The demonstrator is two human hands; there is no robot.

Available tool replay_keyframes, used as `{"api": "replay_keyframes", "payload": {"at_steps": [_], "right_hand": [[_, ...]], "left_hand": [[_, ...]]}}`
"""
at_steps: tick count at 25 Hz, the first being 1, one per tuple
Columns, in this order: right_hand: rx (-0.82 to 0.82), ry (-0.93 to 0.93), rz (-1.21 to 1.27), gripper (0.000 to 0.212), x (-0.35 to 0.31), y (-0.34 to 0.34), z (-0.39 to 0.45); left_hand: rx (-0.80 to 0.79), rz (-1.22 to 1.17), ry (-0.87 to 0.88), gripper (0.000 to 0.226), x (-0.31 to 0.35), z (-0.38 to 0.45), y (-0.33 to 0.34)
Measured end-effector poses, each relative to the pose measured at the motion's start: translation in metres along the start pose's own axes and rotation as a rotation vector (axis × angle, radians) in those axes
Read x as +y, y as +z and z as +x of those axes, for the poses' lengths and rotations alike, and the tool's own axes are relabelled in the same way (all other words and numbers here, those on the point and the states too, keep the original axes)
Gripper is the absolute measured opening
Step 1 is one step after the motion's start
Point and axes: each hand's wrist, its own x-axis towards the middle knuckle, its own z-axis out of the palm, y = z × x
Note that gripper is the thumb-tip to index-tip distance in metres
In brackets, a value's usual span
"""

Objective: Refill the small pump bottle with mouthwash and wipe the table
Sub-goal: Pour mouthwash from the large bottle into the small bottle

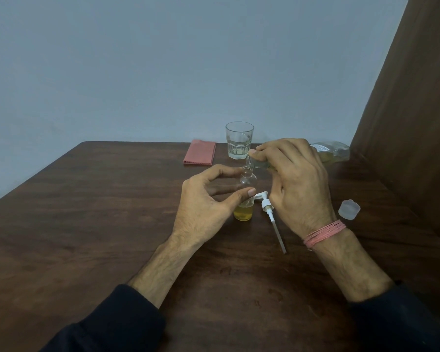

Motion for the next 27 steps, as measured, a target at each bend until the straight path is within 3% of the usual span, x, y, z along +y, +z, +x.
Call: {"api": "replay_keyframes", "payload": {"at_steps": [27], "right_hand": [[0.029,-0.014,0.003,0.053,0.0002,0.0000,0.0000]], "left_hand": [[0.034,0.028,0.018,0.040,0.0009,-0.0027,0.0026]]}}
